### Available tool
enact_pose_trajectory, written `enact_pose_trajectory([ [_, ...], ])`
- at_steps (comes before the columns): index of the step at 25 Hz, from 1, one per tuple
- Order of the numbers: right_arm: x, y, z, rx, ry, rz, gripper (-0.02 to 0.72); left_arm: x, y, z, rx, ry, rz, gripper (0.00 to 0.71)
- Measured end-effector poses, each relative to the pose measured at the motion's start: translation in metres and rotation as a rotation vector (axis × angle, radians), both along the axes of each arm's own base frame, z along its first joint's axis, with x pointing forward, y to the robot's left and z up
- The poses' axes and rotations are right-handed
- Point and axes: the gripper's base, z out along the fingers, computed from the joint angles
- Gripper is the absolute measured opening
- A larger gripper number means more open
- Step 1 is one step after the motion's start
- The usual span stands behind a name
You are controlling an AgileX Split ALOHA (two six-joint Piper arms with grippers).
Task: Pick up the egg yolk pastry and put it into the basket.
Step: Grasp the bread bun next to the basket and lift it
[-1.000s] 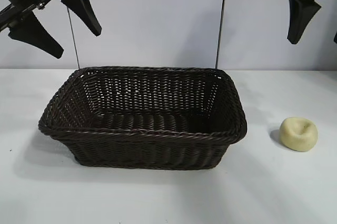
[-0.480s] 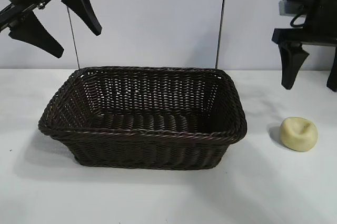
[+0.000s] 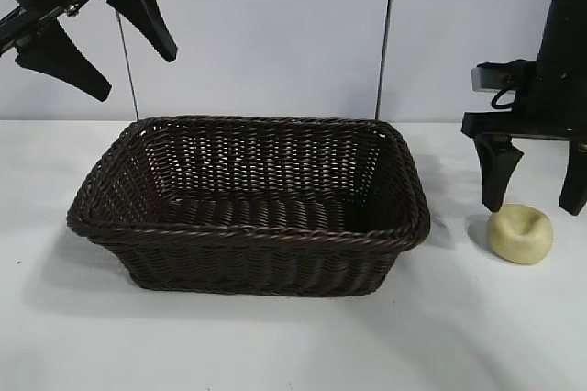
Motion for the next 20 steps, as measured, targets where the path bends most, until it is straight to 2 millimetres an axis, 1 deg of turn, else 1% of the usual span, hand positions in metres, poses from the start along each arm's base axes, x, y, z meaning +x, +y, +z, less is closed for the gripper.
enact_pose_trajectory([
  [7,0.003,0.0,-0.023,-0.005,0.036,-0.003,0.582,0.0,0.0,0.0,0.0,0.0,0.0,0.531],
  [8,0.003,0.0,-0.024,-0.005,0.039,-0.003,0.559,0.0,0.0,0.0,0.0,0.0,0.0,0.531],
  [10,0.004,0.0,-0.027,-0.005,0.042,-0.004,0.473,0.0,0.0,0.0,0.0,0.0,0.0,0.531],
  [13,0.004,0.0,-0.027,-0.005,0.042,-0.004,0.288,0.0,0.0,0.0,0.0,0.0,0.0,0.531],
  [14,0.004,0.0,-0.027,-0.005,0.042,-0.004,0.251,0.0,0.0,0.0,0.0,0.0,0.0,0.531],
  [16,0.004,0.0,-0.027,-0.005,0.042,-0.004,0.206,0.0,0.0,0.0,-0.001,0.0,0.0,0.531],
  [20,0.003,0.0,-0.026,-0.006,0.047,-0.004,0.187,0.0,0.0,0.0,-0.001,0.0,0.0,0.531],
])
